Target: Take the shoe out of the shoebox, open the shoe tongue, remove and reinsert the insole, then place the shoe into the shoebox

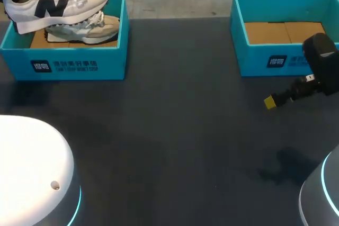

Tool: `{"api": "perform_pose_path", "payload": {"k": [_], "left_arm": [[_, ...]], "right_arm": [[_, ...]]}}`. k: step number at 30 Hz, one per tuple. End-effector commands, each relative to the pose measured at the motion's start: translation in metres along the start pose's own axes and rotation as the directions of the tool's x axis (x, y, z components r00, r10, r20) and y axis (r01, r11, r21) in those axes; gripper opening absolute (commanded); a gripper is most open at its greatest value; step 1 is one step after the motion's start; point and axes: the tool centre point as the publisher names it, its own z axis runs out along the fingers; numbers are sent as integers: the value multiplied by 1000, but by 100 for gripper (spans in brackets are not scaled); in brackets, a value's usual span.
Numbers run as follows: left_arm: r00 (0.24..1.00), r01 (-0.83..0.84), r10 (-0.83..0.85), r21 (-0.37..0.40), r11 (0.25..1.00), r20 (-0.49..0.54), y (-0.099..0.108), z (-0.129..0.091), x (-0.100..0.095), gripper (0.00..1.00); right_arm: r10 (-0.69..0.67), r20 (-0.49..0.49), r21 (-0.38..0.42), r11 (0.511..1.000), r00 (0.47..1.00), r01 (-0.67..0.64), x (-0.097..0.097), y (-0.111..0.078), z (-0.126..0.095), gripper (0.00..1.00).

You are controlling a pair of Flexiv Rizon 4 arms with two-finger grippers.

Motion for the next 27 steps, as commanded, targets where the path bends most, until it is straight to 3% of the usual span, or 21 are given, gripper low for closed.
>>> {"api": "perform_pose_path", "payload": {"k": [1, 10, 27], "left_arm": [[1000, -1, 1, -3, 1000, -2, -1, -2, 0, 0], [1000, -1, 1, -3, 1000, -2, -1, -2, 0, 0], [993, -105, 104, -22, 994, -58, -45, -22, -87, 0]], "right_arm": [[1, 1, -3, 1000, 1000, -1, 0, -2, 0, 100], [1, 1, -3, 1000, 1000, -1, 0, -2, 0, 100], [1, 1, -3, 1000, 1000, -1, 0, -2, 0, 100]]}}
